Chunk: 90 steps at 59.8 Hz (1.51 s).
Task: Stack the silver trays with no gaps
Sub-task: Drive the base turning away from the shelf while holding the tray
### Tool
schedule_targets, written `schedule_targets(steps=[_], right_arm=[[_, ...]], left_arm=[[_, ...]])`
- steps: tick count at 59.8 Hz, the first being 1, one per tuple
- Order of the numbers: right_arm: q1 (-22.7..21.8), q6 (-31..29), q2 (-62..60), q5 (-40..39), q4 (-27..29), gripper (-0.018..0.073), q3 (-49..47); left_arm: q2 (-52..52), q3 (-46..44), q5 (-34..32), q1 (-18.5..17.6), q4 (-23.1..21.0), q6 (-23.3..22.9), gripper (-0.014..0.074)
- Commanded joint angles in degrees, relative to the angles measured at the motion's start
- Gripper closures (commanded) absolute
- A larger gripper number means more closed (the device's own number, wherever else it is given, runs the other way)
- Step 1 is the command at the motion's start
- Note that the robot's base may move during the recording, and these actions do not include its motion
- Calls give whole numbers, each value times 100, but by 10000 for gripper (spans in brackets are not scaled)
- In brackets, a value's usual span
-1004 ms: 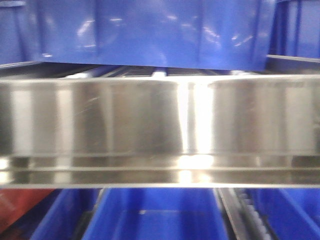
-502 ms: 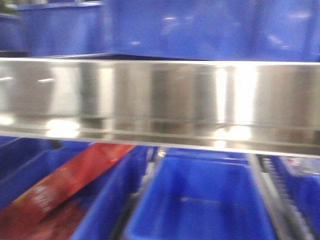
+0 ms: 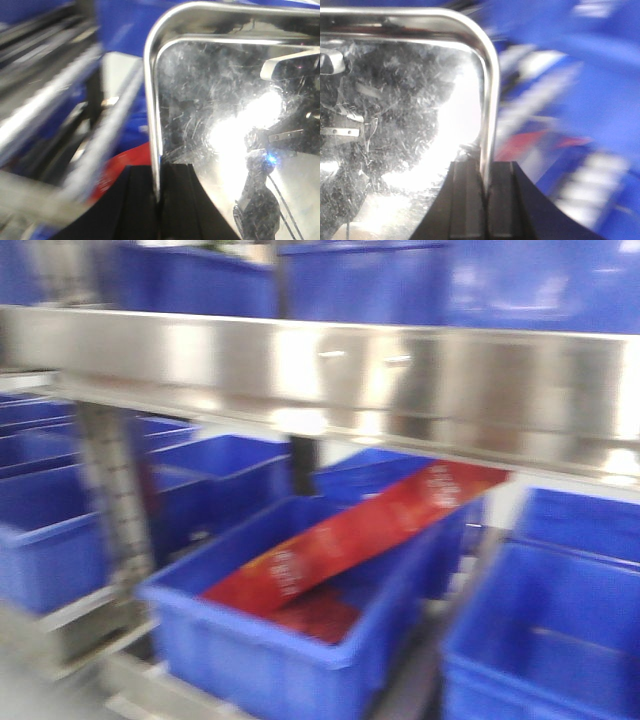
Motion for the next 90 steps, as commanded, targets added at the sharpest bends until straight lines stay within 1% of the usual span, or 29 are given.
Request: schedule_targets(steps=[1, 90], right_arm=[[24, -70, -81, -215, 11, 639, -35], [24, -70, -81, -215, 11, 639, -35]], left_arm=[[-58, -83, -251, -11, 7, 12, 601], [-58, -83, -251, -11, 7, 12, 601]])
